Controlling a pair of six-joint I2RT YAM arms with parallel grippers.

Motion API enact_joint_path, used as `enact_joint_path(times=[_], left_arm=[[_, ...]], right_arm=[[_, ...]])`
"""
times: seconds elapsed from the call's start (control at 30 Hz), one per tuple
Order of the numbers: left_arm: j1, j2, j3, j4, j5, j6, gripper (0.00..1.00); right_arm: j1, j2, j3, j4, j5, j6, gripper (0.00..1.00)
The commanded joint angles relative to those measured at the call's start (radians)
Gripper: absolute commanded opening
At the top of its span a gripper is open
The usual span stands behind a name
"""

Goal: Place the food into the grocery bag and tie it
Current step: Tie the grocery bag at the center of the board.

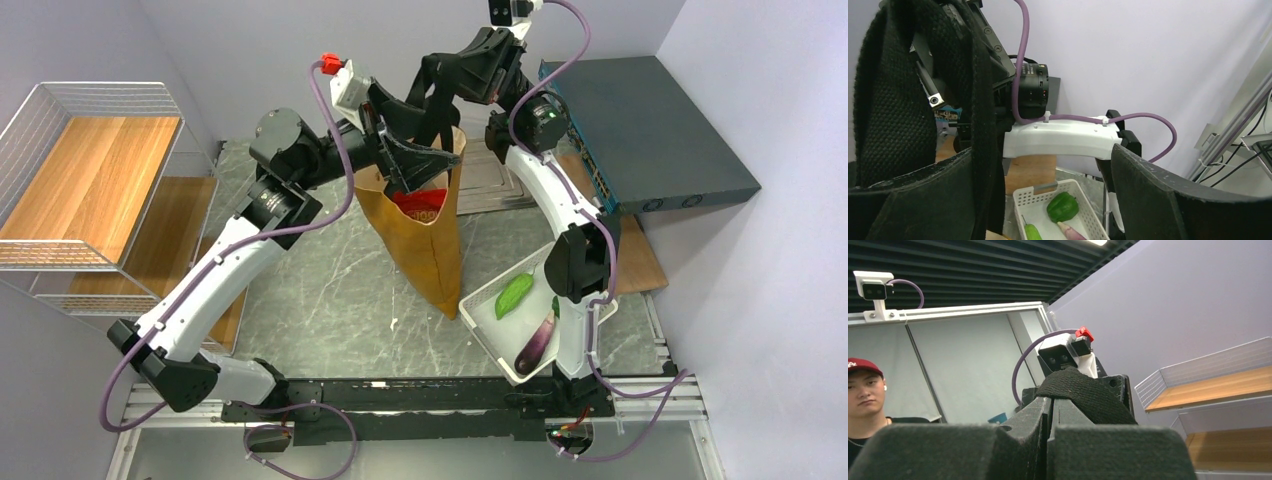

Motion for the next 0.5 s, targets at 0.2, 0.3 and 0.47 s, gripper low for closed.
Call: enact_joint_path(times=[0.2,0.3,0.47], left_arm=[[-0.033,0.018,0.004,0.044,0.061,-0.032,0.90],[-0.055,0.026,0.019,0.009,-0.012,0.007,0.92],[-0.063,0.003,-0.021,0.064,-0.120,0.051,0.99]], right_arm=[[-0.010,-0.028,0.092,0.056,0.158,0.350,0.00],[-0.010,-0.023,0.101,0.051,0.159,0.347,0.00],[-0.010,-0.024,0.109,0.046,0.156,0.353,0.00]])
